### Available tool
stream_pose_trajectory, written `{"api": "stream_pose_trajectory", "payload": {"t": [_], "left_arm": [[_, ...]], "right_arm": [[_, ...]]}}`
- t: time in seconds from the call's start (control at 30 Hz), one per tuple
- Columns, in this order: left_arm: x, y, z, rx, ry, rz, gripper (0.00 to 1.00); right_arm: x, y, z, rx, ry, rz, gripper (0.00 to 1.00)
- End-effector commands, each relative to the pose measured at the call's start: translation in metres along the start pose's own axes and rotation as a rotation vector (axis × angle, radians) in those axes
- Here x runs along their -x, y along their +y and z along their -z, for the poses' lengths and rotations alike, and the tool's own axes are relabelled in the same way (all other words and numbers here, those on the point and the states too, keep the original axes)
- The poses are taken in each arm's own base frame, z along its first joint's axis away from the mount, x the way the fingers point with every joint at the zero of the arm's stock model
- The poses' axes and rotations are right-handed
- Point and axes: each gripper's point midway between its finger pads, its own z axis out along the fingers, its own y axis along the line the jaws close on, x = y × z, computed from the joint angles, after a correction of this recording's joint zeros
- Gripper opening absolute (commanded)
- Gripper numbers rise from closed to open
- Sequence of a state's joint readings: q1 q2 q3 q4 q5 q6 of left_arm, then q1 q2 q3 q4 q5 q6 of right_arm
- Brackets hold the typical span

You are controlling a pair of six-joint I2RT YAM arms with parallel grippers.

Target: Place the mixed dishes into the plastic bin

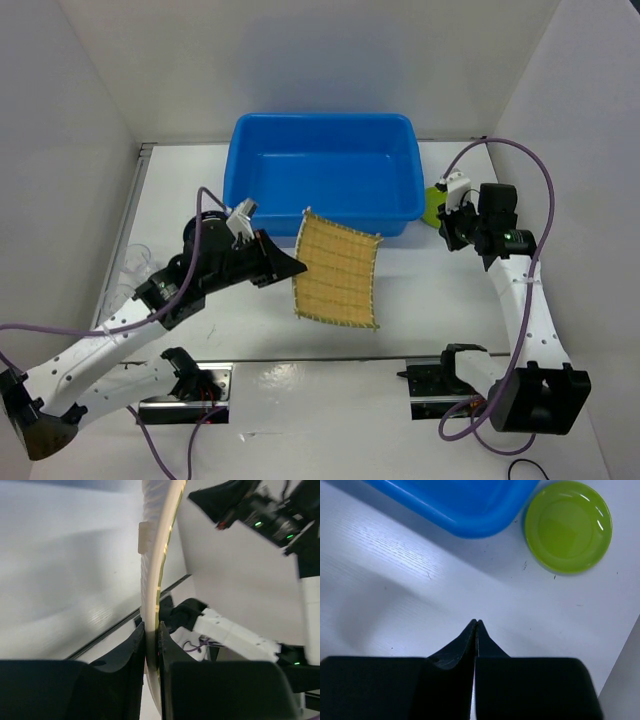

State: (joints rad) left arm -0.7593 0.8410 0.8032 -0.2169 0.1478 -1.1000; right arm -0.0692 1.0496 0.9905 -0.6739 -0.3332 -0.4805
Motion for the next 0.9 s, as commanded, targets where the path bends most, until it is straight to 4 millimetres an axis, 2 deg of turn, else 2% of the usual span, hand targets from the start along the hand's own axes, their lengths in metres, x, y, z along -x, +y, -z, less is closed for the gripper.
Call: {"api": "stream_pose_trajectory", "payload": {"t": [0.0,0.03,0.07,0.13,0.2,0.23,0.27,0.3,0.33,0.37,0.4,0.43,0.47,0.5,0.53,0.6,0.63,0.67,0.7,0.73,0.77,0.8,0.87], "left_arm": [[0.049,-0.081,0.018,-0.177,-0.082,-0.057,0.0],[0.075,-0.114,0.032,-0.24,-0.122,-0.089,0.0],[0.086,-0.113,0.016,-0.212,-0.107,-0.105,0.0],[0.112,-0.122,0.01,-0.222,-0.108,-0.113,0.0],[0.14,-0.133,-0.007,-0.26,-0.124,-0.117,0.0],[0.16,-0.125,-0.012,-0.245,-0.154,-0.111,0.0],[0.17,-0.109,-0.034,-0.216,-0.127,-0.091,0.0],[0.186,-0.112,-0.039,-0.225,-0.146,-0.097,0.0],[0.197,-0.088,-0.063,-0.184,-0.129,-0.069,0.0],[0.212,-0.081,-0.068,-0.205,-0.148,-0.082,0.0],[0.22,-0.071,-0.076,-0.203,-0.147,-0.046,0.0],[0.226,-0.048,-0.097,-0.185,-0.128,-0.006,0.0],[0.239,-0.039,-0.102,-0.199,-0.147,-0.004,0.0],[0.244,-0.027,-0.112,-0.18,-0.144,0.011,0.0],[0.248,-0.011,-0.131,-0.158,-0.128,0.03,0.0],[0.259,0.005,-0.147,-0.153,-0.137,0.033,0.0],[0.262,0.03,-0.165,-0.124,-0.126,0.069,0.0],[0.264,0.037,-0.173,-0.117,-0.12,0.084,0.0],[0.274,0.032,-0.178,-0.132,-0.131,0.071,0.0],[0.275,0.057,-0.193,-0.101,-0.119,0.097,0.0],[0.276,0.063,-0.2,-0.096,-0.116,0.102,0.0],[0.275,0.082,-0.213,-0.068,-0.112,0.122,0.0],[0.28,0.098,-0.22,-0.046,-0.121,0.135,0.0]], "right_arm": [[0.006,-0.011,0.003,-0.027,-0.036,-0.008,0.0],[0.006,-0.016,0.004,-0.046,-0.039,-0.02,0.0],[0.0,-0.018,0.003,-0.053,-0.028,-0.032,0.0],[-0.002,-0.024,0.005,-0.073,-0.022,-0.042,0.0],[-0.004,-0.027,0.006,-0.084,-0.02,-0.05,0.0],[-0.006,-0.031,0.007,-0.095,-0.018,-0.06,0.0],[-0.008,-0.036,0.009,-0.11,-0.016,-0.071,0.0],[-0.009,-0.039,0.01,-0.119,-0.014,-0.079,0.0],[-0.012,-0.041,0.012,-0.129,-0.015,-0.084,0.0],[-0.014,-0.044,0.014,-0.136,-0.017,-0.096,0.0],[-0.011,-0.044,0.017,-0.142,-0.028,-0.091,0.0],[-0.011,-0.047,0.021,-0.157,-0.035,-0.094,0.0],[-0.014,-0.046,0.019,-0.153,-0.028,-0.098,0.0],[-0.012,-0.047,0.019,-0.157,-0.036,-0.094,0.0],[-0.013,-0.049,0.02,-0.165,-0.035,-0.099,0.0],[-0.012,-0.053,0.023,-0.193,-0.04,-0.104,0.0],[-0.012,-0.053,0.023,-0.193,-0.04,-0.104,0.0],[-0.012,-0.053,0.023,-0.193,-0.04,-0.104,0.0],[-0.015,-0.052,0.022,-0.189,-0.033,-0.108,0.0],[-0.015,-0.052,0.022,-0.189,-0.033,-0.108,0.0],[-0.014,-0.055,0.022,-0.201,-0.036,-0.105,0.0],[-0.014,-0.054,0.022,-0.201,-0.037,-0.114,0.0],[-0.015,-0.056,0.022,-0.211,-0.032,-0.114,0.0]]}}
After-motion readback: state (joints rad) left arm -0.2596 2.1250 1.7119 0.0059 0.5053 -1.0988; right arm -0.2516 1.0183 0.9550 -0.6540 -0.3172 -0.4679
